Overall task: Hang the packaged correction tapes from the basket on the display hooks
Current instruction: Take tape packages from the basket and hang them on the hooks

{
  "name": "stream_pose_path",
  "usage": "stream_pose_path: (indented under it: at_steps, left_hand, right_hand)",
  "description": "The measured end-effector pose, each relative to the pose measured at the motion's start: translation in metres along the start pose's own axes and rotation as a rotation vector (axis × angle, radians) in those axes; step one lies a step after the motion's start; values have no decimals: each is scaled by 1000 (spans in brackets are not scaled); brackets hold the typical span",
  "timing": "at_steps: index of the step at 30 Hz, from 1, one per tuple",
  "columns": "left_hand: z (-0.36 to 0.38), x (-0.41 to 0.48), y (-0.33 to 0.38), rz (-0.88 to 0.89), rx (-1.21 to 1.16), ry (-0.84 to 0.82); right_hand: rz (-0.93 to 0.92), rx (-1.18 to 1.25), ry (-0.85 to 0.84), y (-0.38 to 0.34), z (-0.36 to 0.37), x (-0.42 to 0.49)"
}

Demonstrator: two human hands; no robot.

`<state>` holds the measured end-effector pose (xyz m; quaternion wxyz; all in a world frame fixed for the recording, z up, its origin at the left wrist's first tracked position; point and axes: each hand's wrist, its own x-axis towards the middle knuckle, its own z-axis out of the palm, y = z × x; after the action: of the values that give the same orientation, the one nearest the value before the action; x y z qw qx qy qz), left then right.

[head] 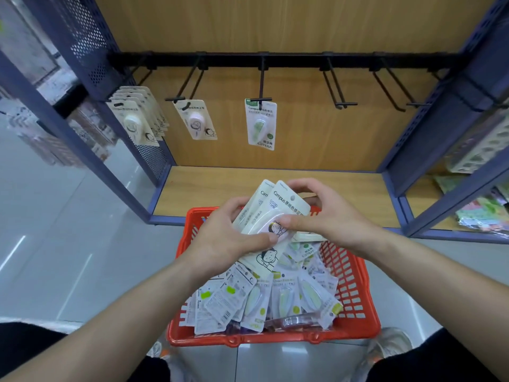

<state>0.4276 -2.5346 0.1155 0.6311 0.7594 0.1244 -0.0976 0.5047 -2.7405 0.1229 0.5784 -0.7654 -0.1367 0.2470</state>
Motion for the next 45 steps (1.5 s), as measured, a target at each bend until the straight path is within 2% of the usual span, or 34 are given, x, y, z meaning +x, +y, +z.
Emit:
stream_pose_path:
  at_steps: [4,7,10,13,15,18,20,23,28,36,42,45]
  left_hand:
    - [-4,11,0,3,13,-61]
    - [-8,19,2,-12,68,-70]
    - [-17,29,3,-7,108,-27]
    - [-21,32,7,-44,91,-80]
    - [-20,32,7,-69,97,-117]
    - [-17,32,4,-78,9,-36]
    - [-14,31,2,-82,-72,36]
    - [-13,29,3,-73,-142,44]
    - [-19,32,5,-69,-220,-11]
    - [-37,35,10,-95,-215,171]
    - [-38,35,8,-108,-230,170]
    - [-30,33,7,-93,-248,128]
  right_hand:
    - [46,18,-150,0,-6,14]
    - [77,1,-177,0,-10,24]
    - [92,-24,-162,5,-11,29]
    - [83,26,-97,8,-6,31]
    - [73,101,-9,10,0,32]
    - [90,288,153,17,15,33]
    - [131,394,129,17,24,30]
    - [155,383,44,14,29,25]
    - [160,382,107,11,16,30]
    - [136,522,252,10,-20,38]
    - [95,518,207,9,-24,36]
    - [77,533,83,8,-15,33]
